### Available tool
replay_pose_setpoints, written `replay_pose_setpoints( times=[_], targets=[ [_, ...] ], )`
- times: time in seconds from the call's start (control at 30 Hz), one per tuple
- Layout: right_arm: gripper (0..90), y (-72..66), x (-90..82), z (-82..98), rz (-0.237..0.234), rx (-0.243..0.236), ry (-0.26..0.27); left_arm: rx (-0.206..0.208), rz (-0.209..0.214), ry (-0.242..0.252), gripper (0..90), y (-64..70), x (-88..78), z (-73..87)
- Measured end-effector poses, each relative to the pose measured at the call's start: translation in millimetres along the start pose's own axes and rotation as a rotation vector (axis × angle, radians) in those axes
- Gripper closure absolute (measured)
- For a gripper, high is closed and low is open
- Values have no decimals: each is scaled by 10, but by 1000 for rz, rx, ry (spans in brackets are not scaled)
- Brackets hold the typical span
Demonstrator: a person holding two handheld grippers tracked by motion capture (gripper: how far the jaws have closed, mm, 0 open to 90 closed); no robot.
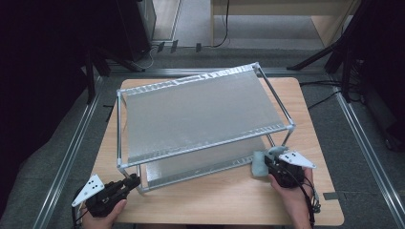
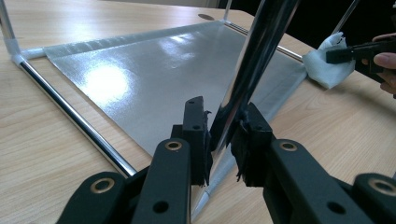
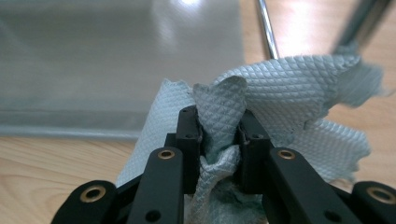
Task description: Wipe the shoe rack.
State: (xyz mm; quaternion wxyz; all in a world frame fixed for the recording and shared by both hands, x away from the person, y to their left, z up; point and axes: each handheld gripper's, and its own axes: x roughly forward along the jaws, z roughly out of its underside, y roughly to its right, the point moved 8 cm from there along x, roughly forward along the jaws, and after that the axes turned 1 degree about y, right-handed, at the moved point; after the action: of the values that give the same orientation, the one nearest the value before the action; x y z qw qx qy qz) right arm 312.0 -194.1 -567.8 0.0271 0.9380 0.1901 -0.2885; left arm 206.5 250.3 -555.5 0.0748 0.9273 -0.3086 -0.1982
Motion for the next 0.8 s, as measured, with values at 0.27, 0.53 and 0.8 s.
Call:
replay_pose_setpoints(
  times=[0.27,0.53,0.8],
  targets=[
    [737,232,-484,-416,218,8,197,18,0,-5,769,55,27,2],
    [763,170,-1106,-972,175,56,409,36,24,-13,772,147,69,15],
    [811,121,-1146,-1620,227,21,573,39,17,-14,774,171,76,19]
  ],
)
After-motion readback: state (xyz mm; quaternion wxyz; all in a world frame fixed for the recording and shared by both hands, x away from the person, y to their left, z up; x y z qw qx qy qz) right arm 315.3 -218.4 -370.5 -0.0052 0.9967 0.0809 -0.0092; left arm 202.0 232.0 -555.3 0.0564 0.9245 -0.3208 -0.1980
